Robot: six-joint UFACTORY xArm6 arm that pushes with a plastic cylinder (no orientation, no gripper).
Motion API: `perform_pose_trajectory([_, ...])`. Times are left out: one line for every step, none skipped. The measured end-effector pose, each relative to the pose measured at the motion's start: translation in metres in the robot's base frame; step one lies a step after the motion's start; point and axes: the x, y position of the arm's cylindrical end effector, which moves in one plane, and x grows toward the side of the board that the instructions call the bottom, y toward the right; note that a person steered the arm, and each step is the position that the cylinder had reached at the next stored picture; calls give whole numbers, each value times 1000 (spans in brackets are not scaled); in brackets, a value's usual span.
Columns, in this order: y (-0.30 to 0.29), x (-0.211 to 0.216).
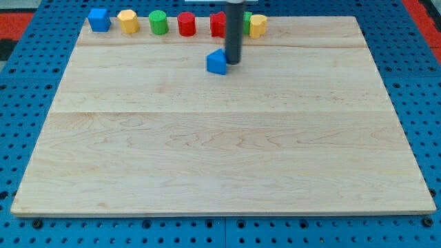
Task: Slide blue triangle towards the center left
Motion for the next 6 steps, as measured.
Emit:
perform_pose_trajectory([-66,0])
perform_pose_trajectory([-92,1])
perform_pose_trajectory([-106,1])
perform_pose_trajectory([-117,21])
perform_pose_trajectory([-119,43])
perform_pose_trajectory([-161,40])
